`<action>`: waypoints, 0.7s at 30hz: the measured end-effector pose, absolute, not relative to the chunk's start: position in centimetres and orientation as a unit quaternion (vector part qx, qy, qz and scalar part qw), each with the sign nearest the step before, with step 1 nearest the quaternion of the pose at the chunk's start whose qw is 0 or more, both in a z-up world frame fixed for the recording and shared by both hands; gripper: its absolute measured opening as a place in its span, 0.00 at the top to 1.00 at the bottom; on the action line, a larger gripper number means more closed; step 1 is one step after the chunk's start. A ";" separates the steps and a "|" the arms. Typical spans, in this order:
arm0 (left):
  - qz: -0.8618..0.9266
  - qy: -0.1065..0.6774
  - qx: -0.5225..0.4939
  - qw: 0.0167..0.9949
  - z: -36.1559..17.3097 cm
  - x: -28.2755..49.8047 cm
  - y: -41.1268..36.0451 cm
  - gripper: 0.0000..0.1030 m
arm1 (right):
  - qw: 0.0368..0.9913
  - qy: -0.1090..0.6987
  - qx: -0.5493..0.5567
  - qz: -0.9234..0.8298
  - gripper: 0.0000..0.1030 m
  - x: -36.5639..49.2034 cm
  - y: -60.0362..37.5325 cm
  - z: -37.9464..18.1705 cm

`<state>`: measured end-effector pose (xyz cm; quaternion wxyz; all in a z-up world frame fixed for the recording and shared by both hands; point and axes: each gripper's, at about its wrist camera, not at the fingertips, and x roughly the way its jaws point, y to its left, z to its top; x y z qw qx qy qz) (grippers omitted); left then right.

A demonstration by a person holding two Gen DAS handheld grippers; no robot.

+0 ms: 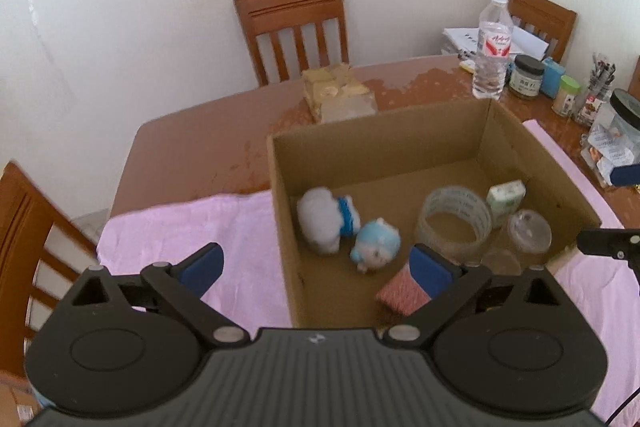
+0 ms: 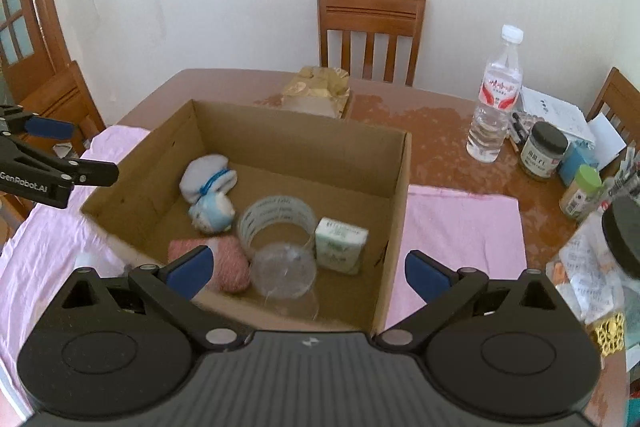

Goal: Organize objects
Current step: 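Withdraw both tools from the box toward the remaining items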

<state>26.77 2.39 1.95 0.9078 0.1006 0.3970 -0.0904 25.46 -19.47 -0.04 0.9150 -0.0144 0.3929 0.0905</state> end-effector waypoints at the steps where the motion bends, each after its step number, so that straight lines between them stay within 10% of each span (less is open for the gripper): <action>1: -0.089 0.398 0.098 0.908 1.9 26.3 2.7 0.04 | 0.914 0.395 -0.013 0.092 0.00 25.1 -19.4 -0.2; 21: -0.039 0.406 0.058 0.911 -1.6 18.0 6.4 0.04 | 0.898 0.428 -0.060 0.086 0.00 18.9 -18.1 -6.5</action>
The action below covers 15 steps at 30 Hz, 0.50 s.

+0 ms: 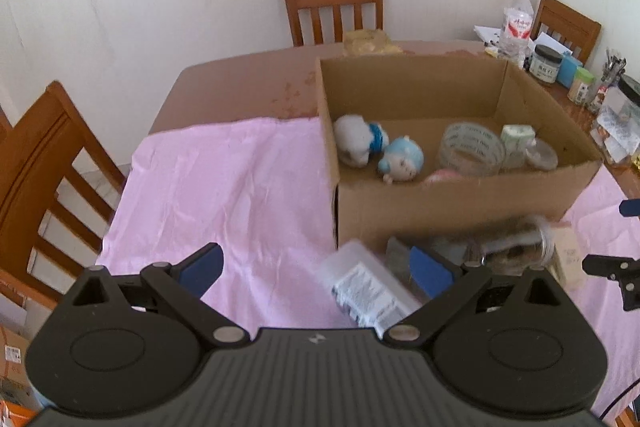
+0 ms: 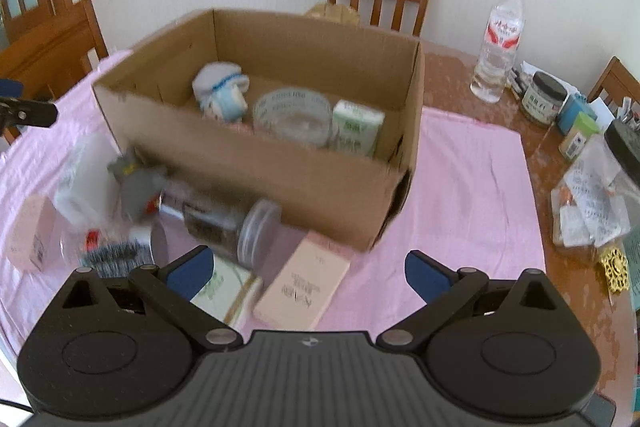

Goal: Organize objects
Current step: 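Withdraw both tools from the box toward the remaining items, then move the left tool to the pink box while the right tool approaches the gold capsule bottle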

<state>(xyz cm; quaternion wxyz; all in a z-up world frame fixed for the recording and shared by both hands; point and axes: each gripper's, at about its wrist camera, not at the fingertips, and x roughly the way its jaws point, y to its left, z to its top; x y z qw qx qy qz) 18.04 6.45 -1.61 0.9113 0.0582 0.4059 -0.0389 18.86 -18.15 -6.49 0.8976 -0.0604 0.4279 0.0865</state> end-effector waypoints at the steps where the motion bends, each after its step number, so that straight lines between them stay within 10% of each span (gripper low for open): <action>1: -0.036 0.408 0.058 0.910 -2.0 17.6 6.7 0.04 | 0.897 0.430 -0.064 0.085 0.00 18.7 -18.1 -6.8; 15: -0.014 0.461 0.012 0.887 -6.0 13.3 8.9 0.04 | 0.876 0.449 -0.136 0.108 0.00 17.3 -17.3 -9.5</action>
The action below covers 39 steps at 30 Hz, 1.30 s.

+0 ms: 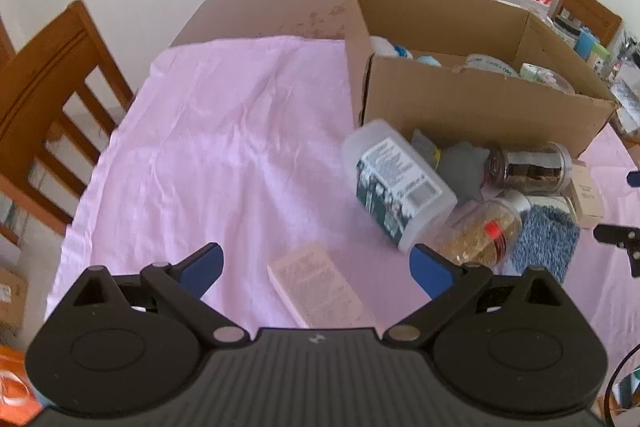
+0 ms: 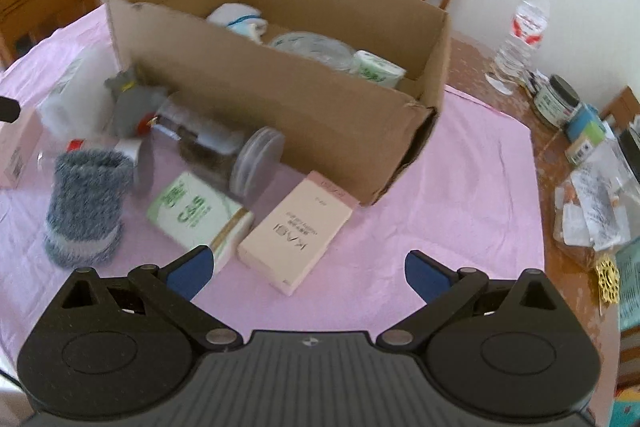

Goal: Organize objects
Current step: 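Move the left tool to the pink box while the right tool approaches the gold capsule bottle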

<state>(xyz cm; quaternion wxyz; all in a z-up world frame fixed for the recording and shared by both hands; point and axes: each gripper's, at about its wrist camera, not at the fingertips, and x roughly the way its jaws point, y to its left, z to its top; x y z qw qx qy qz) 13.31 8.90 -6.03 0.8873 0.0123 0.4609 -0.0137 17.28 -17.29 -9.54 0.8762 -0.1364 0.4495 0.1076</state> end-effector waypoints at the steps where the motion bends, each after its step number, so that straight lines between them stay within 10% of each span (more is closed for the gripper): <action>1: -0.012 0.463 0.009 0.886 -6.2 13.0 9.1 0.04 | 0.874 0.451 -0.134 0.120 0.00 17.1 -17.2 -9.4; 39: -0.029 0.475 0.014 0.879 -6.8 10.1 8.7 0.04 | 0.847 0.434 -0.104 0.287 0.00 14.3 -11.2 -8.2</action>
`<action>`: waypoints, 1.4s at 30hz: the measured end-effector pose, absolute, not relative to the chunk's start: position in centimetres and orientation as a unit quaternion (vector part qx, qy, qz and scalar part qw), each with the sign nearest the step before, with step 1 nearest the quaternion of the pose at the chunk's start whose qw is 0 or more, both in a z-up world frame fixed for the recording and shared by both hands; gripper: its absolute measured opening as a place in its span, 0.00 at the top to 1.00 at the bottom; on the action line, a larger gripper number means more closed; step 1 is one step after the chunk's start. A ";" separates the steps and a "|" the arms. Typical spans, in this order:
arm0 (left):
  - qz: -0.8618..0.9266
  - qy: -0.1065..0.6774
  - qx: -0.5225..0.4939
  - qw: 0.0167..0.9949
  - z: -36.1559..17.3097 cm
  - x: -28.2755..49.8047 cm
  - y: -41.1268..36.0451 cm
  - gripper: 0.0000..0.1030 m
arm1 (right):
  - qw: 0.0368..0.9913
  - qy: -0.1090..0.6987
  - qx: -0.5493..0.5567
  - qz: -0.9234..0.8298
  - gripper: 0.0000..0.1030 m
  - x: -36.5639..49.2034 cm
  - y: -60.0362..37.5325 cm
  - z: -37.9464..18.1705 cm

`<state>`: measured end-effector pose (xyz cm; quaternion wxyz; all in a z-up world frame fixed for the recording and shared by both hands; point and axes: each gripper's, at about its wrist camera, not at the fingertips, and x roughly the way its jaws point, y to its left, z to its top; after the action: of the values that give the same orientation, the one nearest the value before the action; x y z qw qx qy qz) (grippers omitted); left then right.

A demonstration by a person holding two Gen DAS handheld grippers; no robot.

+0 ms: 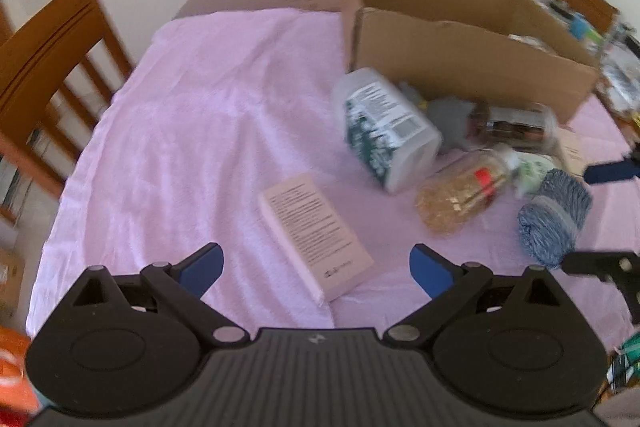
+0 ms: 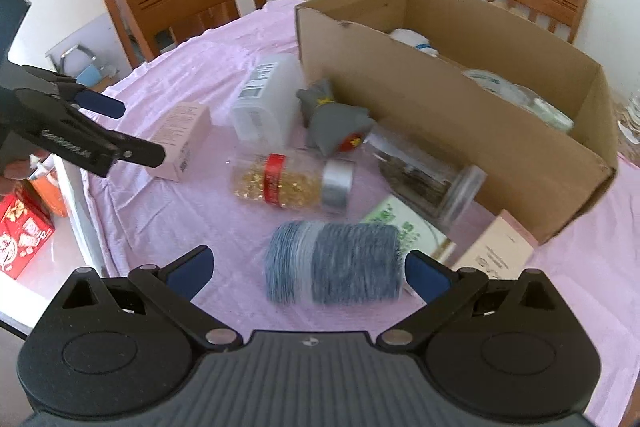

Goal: Organize objects
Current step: 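Move the left tool to the pink box while the right tool approaches the gold capsule bottle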

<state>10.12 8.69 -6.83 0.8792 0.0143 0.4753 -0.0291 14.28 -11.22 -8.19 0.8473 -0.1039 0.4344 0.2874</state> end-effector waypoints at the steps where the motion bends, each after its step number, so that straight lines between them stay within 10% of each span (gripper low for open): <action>1: -0.040 0.475 0.022 0.879 -6.8 10.4 8.7 0.04 | 0.851 0.434 -0.102 0.279 0.00 14.3 -11.3 -8.1; 21: -0.290 0.461 0.213 0.811 -9.2 13.6 9.3 0.04 | 0.884 0.425 -0.078 0.178 0.00 16.2 -5.3 -9.4; 42: -0.391 0.480 0.203 0.759 -10.1 15.0 10.4 0.04 | 0.879 0.438 -0.085 0.167 0.00 18.5 -2.7 -11.1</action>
<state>14.96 10.42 -10.07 0.7586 0.2034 0.4796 -0.3914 18.52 -2.71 -11.06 0.8791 -0.0855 0.4380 0.1673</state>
